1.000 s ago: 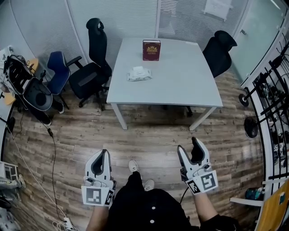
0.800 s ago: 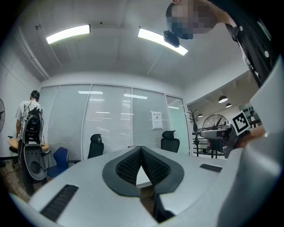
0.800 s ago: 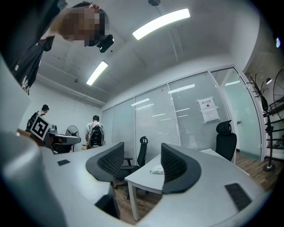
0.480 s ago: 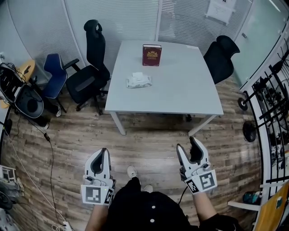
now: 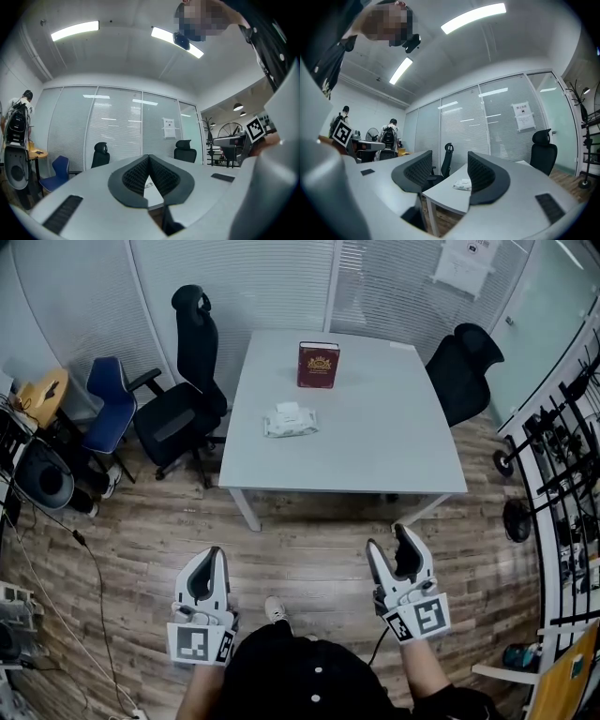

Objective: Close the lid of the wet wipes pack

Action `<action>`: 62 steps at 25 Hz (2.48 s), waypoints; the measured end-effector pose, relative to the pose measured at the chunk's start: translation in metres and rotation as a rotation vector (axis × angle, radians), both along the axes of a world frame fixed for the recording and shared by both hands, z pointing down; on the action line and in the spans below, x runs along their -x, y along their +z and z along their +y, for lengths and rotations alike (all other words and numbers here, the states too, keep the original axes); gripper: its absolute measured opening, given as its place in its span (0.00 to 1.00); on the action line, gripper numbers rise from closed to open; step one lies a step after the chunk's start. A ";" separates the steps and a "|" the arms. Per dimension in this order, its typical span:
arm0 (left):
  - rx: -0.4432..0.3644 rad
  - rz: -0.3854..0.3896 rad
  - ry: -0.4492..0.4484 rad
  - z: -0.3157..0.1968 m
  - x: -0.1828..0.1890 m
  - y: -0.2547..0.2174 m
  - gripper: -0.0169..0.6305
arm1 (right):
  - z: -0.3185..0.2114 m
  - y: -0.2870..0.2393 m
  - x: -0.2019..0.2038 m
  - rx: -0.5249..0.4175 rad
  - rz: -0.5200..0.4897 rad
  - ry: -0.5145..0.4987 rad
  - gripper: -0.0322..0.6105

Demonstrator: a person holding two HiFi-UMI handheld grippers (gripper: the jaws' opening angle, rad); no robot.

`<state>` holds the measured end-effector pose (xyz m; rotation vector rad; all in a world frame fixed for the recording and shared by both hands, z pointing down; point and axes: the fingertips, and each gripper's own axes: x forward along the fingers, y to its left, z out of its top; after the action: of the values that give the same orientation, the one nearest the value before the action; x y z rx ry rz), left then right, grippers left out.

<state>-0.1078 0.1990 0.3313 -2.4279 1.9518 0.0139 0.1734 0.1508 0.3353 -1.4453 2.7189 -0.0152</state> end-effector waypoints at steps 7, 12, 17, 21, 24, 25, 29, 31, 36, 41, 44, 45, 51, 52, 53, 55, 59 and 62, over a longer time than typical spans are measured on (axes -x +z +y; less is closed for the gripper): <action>-0.023 0.000 0.017 -0.030 0.018 -0.006 0.05 | -0.026 -0.007 0.018 -0.019 -0.011 0.007 0.44; -0.039 0.002 0.028 -0.047 0.030 -0.008 0.05 | -0.039 -0.008 0.026 -0.028 -0.006 0.021 0.44; -0.046 0.003 0.038 -0.060 0.044 -0.009 0.05 | -0.053 -0.011 0.037 -0.036 -0.005 0.042 0.43; -0.045 0.003 0.039 -0.068 0.057 -0.008 0.05 | -0.061 -0.012 0.048 -0.040 -0.005 0.050 0.43; -0.038 0.001 0.053 -0.073 0.059 -0.005 0.05 | -0.065 -0.011 0.054 -0.036 -0.010 0.058 0.43; -0.036 0.001 0.060 -0.075 0.058 -0.004 0.05 | -0.066 -0.009 0.056 -0.032 -0.010 0.059 0.43; -0.017 0.007 0.070 -0.078 0.055 0.002 0.05 | -0.069 0.000 0.060 -0.006 -0.001 0.053 0.43; 0.001 0.010 0.072 -0.081 0.055 0.008 0.05 | -0.071 0.003 0.060 0.007 -0.002 0.052 0.43; 0.026 0.009 0.067 -0.093 0.053 0.019 0.05 | -0.083 0.014 0.056 0.026 0.007 0.050 0.43; 0.029 0.008 0.053 -0.116 0.047 0.019 0.05 | -0.111 0.016 0.049 0.030 0.013 0.046 0.43; 0.014 -0.002 0.063 -0.137 0.042 0.011 0.05 | -0.132 0.012 0.050 0.027 0.009 0.038 0.43; 0.008 -0.005 0.064 -0.145 0.040 0.008 0.05 | -0.139 0.012 0.050 0.028 0.006 0.034 0.43; -0.006 -0.015 0.056 -0.185 0.037 -0.001 0.05 | -0.179 0.009 0.041 0.034 -0.021 0.039 0.43; -0.004 -0.015 0.055 -0.191 0.036 -0.001 0.05 | -0.186 0.008 0.040 0.034 -0.021 0.039 0.43; -0.002 -0.015 0.054 -0.196 0.035 -0.001 0.05 | -0.191 0.008 0.038 0.034 -0.020 0.039 0.42; 0.000 -0.015 0.051 -0.207 0.033 0.000 0.05 | -0.203 0.008 0.037 0.033 -0.016 0.036 0.42; 0.000 -0.013 0.043 -0.227 0.029 0.000 0.05 | -0.224 0.009 0.034 0.033 -0.010 0.026 0.43; 0.000 -0.014 0.036 -0.242 0.025 0.000 0.05 | -0.241 0.009 0.030 0.037 -0.013 0.019 0.43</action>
<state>-0.1333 -0.0434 0.3311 -2.4561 1.9025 -0.0020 0.1430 -0.0903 0.3446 -1.4749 2.7088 -0.0732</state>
